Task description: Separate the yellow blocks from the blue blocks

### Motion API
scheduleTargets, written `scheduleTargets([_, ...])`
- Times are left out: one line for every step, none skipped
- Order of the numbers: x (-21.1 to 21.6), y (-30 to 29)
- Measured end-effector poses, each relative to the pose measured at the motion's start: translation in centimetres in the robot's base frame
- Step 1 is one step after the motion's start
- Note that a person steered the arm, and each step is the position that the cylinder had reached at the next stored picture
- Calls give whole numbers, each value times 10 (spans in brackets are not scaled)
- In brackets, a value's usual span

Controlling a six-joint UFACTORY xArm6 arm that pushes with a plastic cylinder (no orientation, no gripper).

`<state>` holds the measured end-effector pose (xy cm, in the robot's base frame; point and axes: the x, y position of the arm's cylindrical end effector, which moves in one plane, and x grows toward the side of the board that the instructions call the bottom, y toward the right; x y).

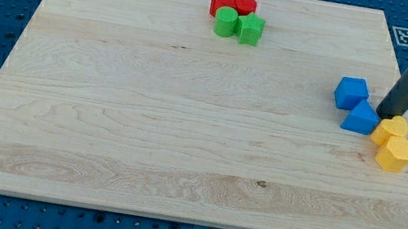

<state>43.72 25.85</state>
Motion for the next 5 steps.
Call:
scheduleTargets([7, 3])
scheduleTargets([15, 3])
scheduleTargets([22, 3])
scheduleTargets([29, 3])
scheduleTargets([34, 3])
